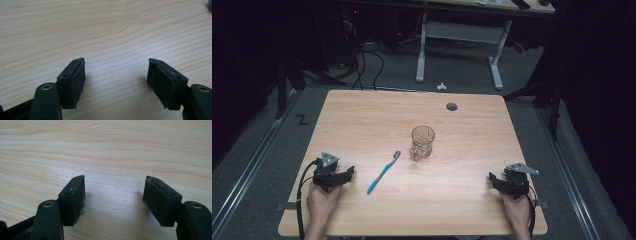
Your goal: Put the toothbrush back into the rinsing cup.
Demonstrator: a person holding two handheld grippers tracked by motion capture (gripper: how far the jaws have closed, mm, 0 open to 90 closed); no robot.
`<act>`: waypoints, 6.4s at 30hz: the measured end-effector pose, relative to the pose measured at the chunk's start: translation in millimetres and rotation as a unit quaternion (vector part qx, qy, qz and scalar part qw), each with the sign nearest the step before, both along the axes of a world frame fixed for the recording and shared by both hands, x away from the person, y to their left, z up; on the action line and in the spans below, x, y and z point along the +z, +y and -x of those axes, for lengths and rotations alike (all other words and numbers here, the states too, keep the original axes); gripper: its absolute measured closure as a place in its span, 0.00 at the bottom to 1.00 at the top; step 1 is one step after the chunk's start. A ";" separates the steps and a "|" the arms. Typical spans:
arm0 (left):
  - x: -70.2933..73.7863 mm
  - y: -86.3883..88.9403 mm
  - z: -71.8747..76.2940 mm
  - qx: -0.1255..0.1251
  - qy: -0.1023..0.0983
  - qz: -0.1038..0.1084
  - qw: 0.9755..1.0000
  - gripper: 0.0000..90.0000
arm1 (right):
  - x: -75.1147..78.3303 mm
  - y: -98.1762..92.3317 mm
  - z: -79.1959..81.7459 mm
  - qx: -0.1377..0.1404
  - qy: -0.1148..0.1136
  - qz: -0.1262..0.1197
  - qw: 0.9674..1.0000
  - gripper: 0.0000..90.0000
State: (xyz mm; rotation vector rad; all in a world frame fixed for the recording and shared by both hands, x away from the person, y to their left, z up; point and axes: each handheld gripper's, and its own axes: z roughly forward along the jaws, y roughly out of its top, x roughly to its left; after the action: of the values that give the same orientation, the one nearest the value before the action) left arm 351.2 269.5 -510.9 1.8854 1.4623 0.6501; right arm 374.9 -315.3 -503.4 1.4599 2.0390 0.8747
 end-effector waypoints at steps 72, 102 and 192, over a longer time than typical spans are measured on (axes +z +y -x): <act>46.7 -15.3 27.0 -0.061 -0.001 -0.019 0.998 0.47 | 0.2 -1.0 0.0 0.015 0.004 -0.009 1.000 0.35; 61.8 -62.1 20.7 -0.137 0.044 -0.021 0.989 0.53 | 0.2 -1.1 0.1 0.018 0.005 -0.011 1.000 0.35; 40.2 -146.1 -73.2 -0.192 0.191 -0.128 0.954 0.84 | 0.2 -2.0 0.3 0.025 0.005 -0.015 1.000 0.35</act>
State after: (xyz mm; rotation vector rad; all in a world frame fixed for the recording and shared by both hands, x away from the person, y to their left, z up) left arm 424.3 123.4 -470.7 2.5229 1.2141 0.3080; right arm 374.7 -317.3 -503.2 1.4381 2.0872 0.9241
